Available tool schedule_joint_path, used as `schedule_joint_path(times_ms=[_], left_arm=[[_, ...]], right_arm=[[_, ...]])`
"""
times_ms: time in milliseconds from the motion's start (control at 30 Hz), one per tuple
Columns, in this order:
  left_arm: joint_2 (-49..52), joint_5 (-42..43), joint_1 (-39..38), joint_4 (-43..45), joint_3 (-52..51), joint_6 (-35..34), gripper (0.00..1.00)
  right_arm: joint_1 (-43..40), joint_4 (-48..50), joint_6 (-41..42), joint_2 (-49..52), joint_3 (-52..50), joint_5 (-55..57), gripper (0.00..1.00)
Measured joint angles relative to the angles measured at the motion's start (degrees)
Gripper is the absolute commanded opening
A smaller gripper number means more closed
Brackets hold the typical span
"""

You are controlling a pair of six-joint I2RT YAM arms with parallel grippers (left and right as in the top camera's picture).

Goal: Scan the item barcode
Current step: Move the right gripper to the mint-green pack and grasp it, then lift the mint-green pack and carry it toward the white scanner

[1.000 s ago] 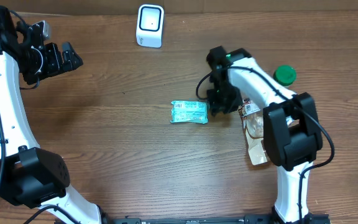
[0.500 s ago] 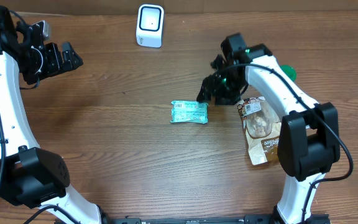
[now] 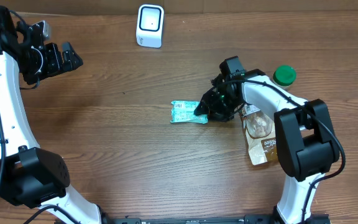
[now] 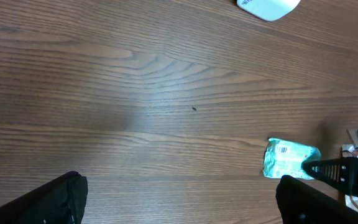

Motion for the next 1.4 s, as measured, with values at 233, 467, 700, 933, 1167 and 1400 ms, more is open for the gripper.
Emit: schedule_joint_path(times_ms=[233, 467, 700, 933, 1167, 1400], left_arm=[[0.00, 0.00, 0.00, 0.00, 0.00, 0.02, 1.00], [0.00, 0.00, 0.00, 0.02, 0.00, 0.00, 1.00], [0.00, 0.00, 0.00, 0.00, 0.00, 0.00, 1.00], [0.00, 0.00, 0.00, 0.02, 0.00, 0.00, 1.00], [0.00, 0.00, 0.00, 0.00, 0.00, 0.02, 1.00], [0.00, 0.00, 0.00, 0.00, 0.00, 0.00, 1.00]], right_arm=[[0.26, 2.36, 4.96, 0.59, -0.52, -1.60, 0.25], [0.26, 3.74, 6.08, 0.79, -0.57, -2.84, 0.05], [0.28, 3.63, 2.19, 0.44, -0.57, -4.07, 0.04], [0.26, 3.30, -4.57, -9.66, -0.59, -7.82, 0.04], [0.26, 0.72, -8.57, -24.94, -0.59, -11.65, 0.04], [0.26, -2.69, -9.46, -27.98, -0.59, -12.11, 0.04]])
